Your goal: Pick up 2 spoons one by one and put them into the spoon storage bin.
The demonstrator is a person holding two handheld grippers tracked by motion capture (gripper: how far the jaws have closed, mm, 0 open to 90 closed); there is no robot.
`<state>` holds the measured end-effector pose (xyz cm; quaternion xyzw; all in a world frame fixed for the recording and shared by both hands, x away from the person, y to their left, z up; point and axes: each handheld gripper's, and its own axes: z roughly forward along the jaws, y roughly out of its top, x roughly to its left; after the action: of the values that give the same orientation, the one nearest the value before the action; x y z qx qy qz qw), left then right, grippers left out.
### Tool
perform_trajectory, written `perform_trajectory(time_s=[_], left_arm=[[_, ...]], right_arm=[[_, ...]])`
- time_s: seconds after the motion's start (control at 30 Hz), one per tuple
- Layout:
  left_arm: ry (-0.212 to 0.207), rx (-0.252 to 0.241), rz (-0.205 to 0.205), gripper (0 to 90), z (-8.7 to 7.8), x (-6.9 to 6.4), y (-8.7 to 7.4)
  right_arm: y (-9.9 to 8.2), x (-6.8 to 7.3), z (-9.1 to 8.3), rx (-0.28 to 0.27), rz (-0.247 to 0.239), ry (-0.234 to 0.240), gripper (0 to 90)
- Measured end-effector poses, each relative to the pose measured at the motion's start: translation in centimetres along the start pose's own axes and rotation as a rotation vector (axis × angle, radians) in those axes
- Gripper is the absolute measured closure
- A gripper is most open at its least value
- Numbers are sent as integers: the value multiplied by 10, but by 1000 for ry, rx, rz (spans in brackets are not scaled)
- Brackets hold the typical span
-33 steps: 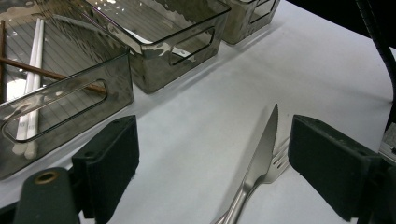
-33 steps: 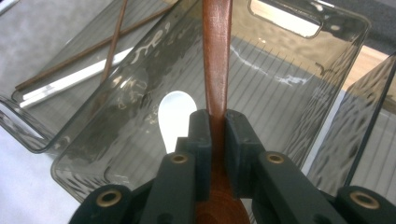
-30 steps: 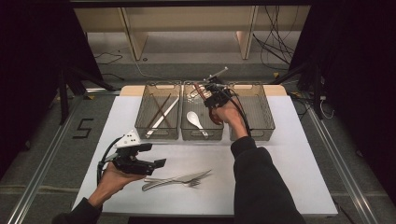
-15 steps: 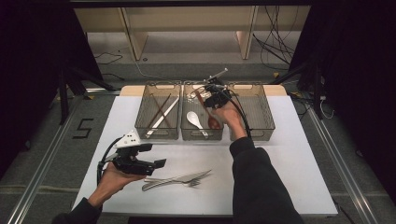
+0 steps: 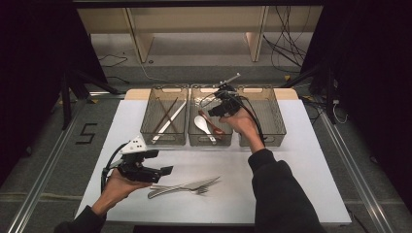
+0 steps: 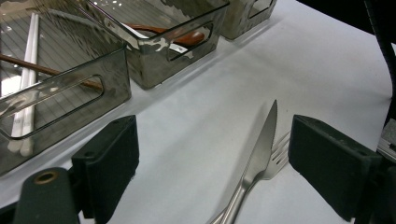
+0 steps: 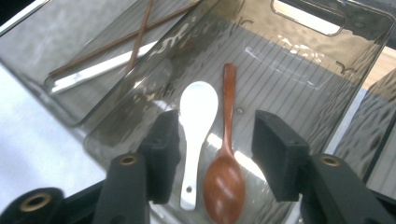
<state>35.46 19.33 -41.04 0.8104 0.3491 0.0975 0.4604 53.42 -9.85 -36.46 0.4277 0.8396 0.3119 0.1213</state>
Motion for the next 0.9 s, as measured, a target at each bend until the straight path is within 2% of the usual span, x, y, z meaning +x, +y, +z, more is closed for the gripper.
perform_trajectory(time_s=[0.13,0.27,0.37,0.47,0.67,0.9], left_arm=[[-13,27,1,160,3,-1,-1],[-23,60,24,160,6,-3,-2],[-32,78,29,162,8,-5,-2],[-40,105,41,165,10,-6,-3],[-54,162,68,170,15,-9,-5],[-59,193,80,172,18,-10,-6]], right_arm=[[-12,1,-12,-21,-19,13,477],[-26,1,-26,-48,-34,28,447],[-38,3,-37,-59,-64,37,437],[-52,5,-46,-64,-66,48,426],[-77,10,-56,-65,-74,79,396],[-103,16,-62,-70,-75,116,386]])
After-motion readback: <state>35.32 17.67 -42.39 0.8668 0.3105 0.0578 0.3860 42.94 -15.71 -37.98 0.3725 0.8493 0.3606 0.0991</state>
